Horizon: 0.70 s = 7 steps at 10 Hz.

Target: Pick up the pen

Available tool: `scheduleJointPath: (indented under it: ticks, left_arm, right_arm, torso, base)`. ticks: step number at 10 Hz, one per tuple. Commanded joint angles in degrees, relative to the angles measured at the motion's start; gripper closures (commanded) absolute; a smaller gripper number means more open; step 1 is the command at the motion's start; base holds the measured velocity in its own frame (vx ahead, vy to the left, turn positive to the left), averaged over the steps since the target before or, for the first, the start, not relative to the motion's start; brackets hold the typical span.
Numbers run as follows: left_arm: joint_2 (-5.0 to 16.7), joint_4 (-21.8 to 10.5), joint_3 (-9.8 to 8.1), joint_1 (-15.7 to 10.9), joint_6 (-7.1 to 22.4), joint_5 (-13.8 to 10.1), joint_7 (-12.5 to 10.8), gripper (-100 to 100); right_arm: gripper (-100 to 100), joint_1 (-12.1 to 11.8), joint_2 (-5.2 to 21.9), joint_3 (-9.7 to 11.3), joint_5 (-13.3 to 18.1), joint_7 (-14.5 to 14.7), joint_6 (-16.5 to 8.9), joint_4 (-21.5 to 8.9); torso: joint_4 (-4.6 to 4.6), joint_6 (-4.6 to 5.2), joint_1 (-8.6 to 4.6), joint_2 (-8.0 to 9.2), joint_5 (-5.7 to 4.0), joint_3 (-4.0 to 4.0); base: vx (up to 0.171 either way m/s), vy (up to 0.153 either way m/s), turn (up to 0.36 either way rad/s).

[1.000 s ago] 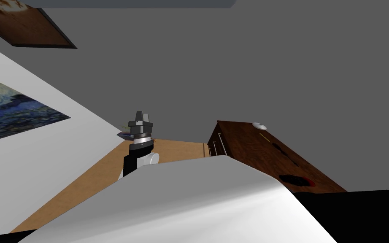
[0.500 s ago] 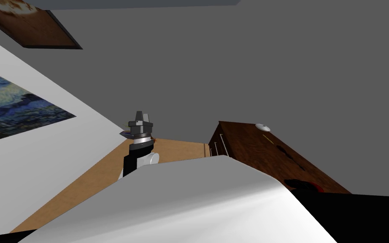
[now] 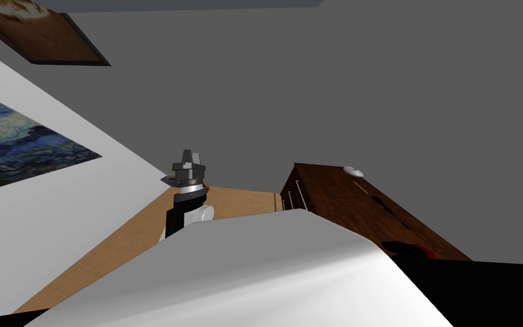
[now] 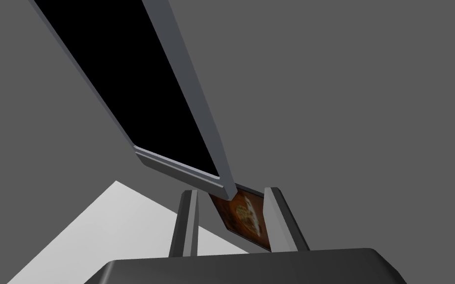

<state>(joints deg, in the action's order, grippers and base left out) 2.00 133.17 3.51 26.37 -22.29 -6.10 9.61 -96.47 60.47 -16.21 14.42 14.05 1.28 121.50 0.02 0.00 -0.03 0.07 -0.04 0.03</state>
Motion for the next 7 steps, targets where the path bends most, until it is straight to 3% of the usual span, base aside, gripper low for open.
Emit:
scheduleJointPath:
  ticks: [1,2,5,6,7]
  left_arm:
    - [0.0,0.0,0.0,0.0,0.0,0.0,0.0,0]
    - [0.0,0.0,0.0,0.0,0.0,0.0,0.0,0]
    - [0.0,0.0,0.0,0.0,0.0,0.0,0.0,0]
    - [0.0,0.0,0.0,0.0,0.0,0.0,0.0,0]
    - [0.0,0.0,0.0,0.0,0.0,0.0,0.0,0]
  right_arm:
    - [0,0.0,0.0,0.0,0.0,0.0,0.0,0.0]
    - [100,-1.7,0.3,-1.3,-0.1,-0.1,-0.4,1.7]
    - [100,-5.3,0.8,-4.0,-0.3,-0.3,-1.0,5.1]
    - [100,-4.3,0.7,-3.3,-0.3,-0.3,-0.9,4.2]
    - [0,-4.4,0.7,-3.4,-0.3,-0.3,-0.9,4.4]
  torso:
    - [0.0,0.0,0.0,0.0,0.0,0.0]
    - [0.0,0.0,0.0,0.0,0.0,0.0]
    - [0.01,0.02,-0.05,0.08,0.0,0.04]
    - [0.01,0.01,-0.04,0.08,0.01,0.04]
    - [0.01,0.0,-0.03,0.05,-0.01,0.03]
  base:
    - [0.0,0.0,0.0]
    - [-0.012,-0.014,-0.068]
    - [-0.018,-0.023,-0.066]
    - [-0.008,-0.007,-0.009]
    - [0.0,0.0,0.0]
